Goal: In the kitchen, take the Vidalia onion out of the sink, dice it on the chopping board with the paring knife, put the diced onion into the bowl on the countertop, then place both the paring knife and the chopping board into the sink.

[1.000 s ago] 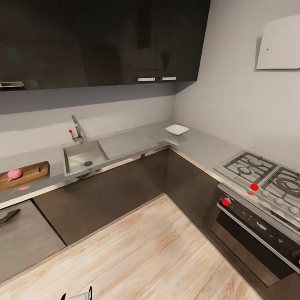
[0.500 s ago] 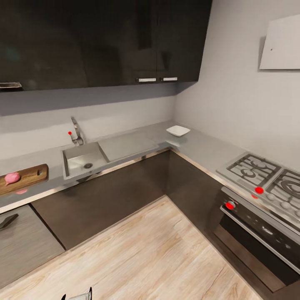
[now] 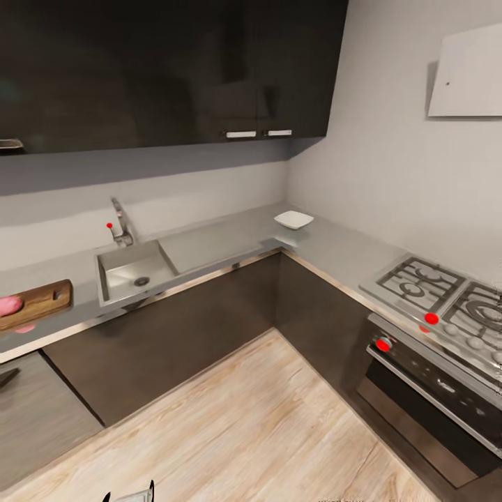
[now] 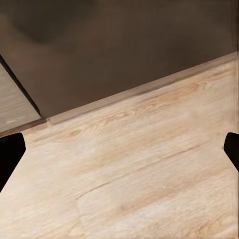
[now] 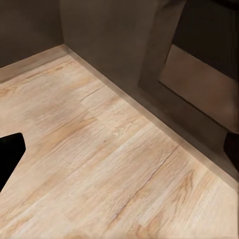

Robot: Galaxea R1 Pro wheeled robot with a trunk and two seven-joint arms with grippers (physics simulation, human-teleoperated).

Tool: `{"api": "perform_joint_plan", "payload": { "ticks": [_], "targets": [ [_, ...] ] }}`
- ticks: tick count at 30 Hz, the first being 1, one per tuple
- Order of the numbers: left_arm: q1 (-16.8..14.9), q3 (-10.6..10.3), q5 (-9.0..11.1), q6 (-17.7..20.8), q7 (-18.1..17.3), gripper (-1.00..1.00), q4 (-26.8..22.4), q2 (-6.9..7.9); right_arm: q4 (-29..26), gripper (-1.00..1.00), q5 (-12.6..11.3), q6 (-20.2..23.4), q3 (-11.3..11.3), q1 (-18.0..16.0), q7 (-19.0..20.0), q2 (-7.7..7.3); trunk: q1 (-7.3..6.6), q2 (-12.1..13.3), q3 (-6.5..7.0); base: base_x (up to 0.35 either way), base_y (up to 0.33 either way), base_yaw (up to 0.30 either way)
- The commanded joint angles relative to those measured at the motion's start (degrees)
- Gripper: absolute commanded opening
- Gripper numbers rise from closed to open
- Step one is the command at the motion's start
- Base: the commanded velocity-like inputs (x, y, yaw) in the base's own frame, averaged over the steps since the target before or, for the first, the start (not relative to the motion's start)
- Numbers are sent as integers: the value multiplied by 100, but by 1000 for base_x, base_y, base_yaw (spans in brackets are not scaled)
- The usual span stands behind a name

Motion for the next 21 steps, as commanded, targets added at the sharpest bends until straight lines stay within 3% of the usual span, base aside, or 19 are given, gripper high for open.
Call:
{"api": "perform_joint_plan", "payload": {
  "ticks": [1, 17, 21],
  "targets": [
    [-10, 23, 0, -33, -8, 100, 20, 2, 5, 100, 61, -15, -44, -6, -26, 2, 3, -12, -9, 0, 0, -238],
    [-10, 23, -5, 85, -12, 100, 18, 2, 5, 100, 61, -27, -44, -6, -25, 2, 3, -12, 52, 0, 0, -253],
    [-10, 23, -8, 87, -12, 100, 18, 2, 5, 100, 61, -22, -41, -6, -32, 5, 3, -12, 64, 0, 0, -95]
  ]
}}
